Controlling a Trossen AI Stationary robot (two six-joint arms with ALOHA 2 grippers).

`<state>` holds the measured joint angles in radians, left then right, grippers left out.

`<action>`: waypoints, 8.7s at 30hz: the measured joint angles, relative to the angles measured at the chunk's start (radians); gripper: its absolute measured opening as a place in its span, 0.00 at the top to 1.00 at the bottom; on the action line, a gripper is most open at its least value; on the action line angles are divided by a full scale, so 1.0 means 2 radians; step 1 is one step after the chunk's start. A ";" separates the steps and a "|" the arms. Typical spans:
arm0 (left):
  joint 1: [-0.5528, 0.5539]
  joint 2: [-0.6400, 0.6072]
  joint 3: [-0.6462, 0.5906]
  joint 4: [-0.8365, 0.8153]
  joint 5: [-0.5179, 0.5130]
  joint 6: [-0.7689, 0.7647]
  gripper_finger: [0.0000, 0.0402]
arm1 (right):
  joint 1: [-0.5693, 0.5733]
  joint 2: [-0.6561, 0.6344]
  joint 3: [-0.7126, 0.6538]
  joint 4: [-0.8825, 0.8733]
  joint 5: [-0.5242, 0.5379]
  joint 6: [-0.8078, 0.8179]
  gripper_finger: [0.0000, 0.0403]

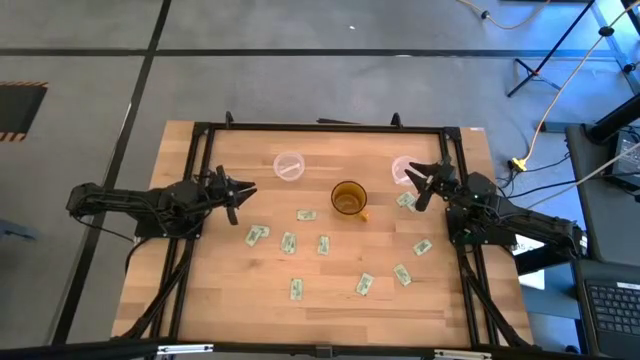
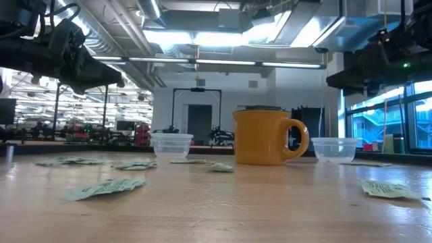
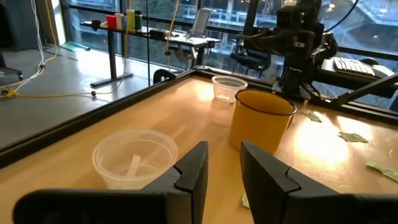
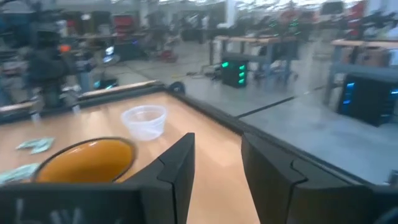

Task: Pick and place Stevia / Truvia into bins
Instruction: Put the white stevia packet into the right transparent container

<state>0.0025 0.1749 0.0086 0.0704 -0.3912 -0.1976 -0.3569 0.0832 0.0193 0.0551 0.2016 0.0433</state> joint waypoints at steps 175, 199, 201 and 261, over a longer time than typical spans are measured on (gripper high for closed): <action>0.000 0.000 0.000 -0.002 -0.017 0.018 0.78 | 0.011 0.604 0.436 -0.622 -0.010 0.251 0.71; 0.000 0.000 0.000 -0.002 -0.017 0.022 0.78 | 0.081 0.615 0.265 -0.408 -0.070 0.302 0.71; 0.000 0.000 0.000 -0.002 -0.017 0.022 0.78 | 0.079 0.614 0.261 -0.403 -0.065 0.303 0.71; 0.000 0.000 0.000 -0.002 -0.017 0.023 0.78 | 0.153 0.664 0.424 -0.562 0.030 0.299 0.89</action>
<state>0.0028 0.1749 0.0086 0.0662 -0.4255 -0.1513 -0.0508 1.4120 0.8674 -1.0697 0.2619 0.6409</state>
